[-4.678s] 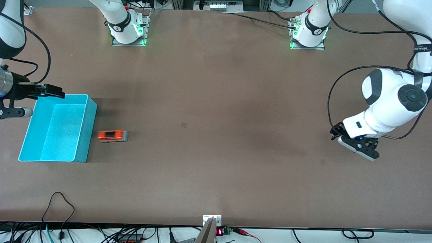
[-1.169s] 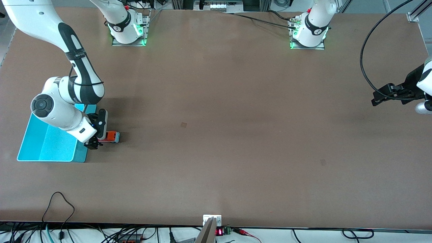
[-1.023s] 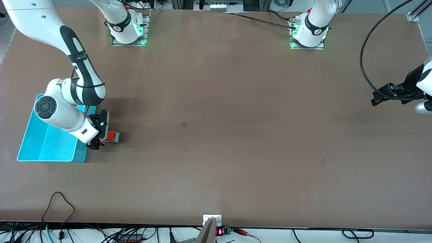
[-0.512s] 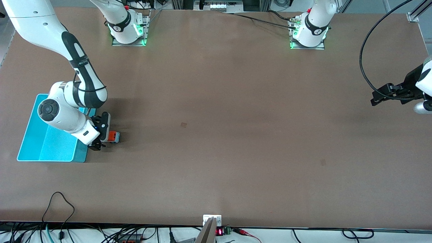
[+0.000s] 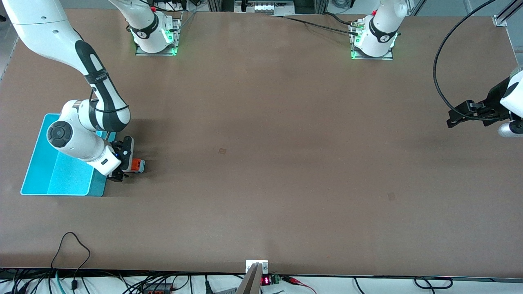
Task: Wind up bus and store in blue box
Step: 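Close the right gripper on the orange bus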
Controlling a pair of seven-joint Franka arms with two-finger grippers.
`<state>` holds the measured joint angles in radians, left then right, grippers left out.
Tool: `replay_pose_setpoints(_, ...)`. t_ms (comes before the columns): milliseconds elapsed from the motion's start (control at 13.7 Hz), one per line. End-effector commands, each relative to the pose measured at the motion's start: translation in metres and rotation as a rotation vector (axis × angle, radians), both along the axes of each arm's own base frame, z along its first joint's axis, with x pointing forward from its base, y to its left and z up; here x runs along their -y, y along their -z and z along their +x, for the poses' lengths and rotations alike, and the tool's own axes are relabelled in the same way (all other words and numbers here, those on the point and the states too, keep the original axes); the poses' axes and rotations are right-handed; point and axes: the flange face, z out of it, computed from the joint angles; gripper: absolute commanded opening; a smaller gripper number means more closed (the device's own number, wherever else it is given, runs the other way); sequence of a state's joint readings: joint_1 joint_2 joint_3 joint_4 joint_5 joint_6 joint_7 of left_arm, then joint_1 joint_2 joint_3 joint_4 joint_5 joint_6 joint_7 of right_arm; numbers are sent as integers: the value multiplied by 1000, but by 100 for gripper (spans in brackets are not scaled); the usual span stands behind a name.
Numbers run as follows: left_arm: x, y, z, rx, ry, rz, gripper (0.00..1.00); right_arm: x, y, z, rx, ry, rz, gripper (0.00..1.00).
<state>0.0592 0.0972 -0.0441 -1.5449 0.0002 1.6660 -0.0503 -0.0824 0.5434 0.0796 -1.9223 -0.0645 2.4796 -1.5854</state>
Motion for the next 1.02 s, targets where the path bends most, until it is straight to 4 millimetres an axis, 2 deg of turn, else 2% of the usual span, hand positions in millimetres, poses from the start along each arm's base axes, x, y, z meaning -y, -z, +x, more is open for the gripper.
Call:
replay_pose_setpoints(0, 2, -7, -5, 15, 25, -12, 100, 1, 1, 0, 9, -2, 10, 40)
replay_pose_setpoints(73, 2, -7, -5, 15, 25, -12, 100, 2, -2, -1, 8, 17, 12, 20)
replay_pose_setpoints(219, 2, -8, -5, 18, 26, -12, 100, 10, -8, -1, 6, 113, 12, 0)
replay_pose_setpoints(439, 3, -7, -5, 16, 28, -12, 100, 5, -17, -1, -2, 268, 13, 0)
replay_pose_setpoints(512, 3, -8, -5, 18, 28, -10, 100, -1, -29, 0, 10, 329, 16, 0)
replay_pose_setpoints(658, 3, -8, -5, 16, 28, -12, 100, -35, -60, 6, 5, 438, 40, 0)
replay_pose_setpoints(731, 3, -7, -5, 15, 26, -12, 100, -45, -70, 8, 3, 475, 46, 0)
replay_pose_setpoints(877, 2, -7, -5, 13, 25, -12, 100, -52, -98, 10, 41, 540, 61, 0)
replay_pose_setpoints(950, 3, -7, -5, 15, 28, -12, 100, -46, -111, 10, 57, 559, 62, 0)
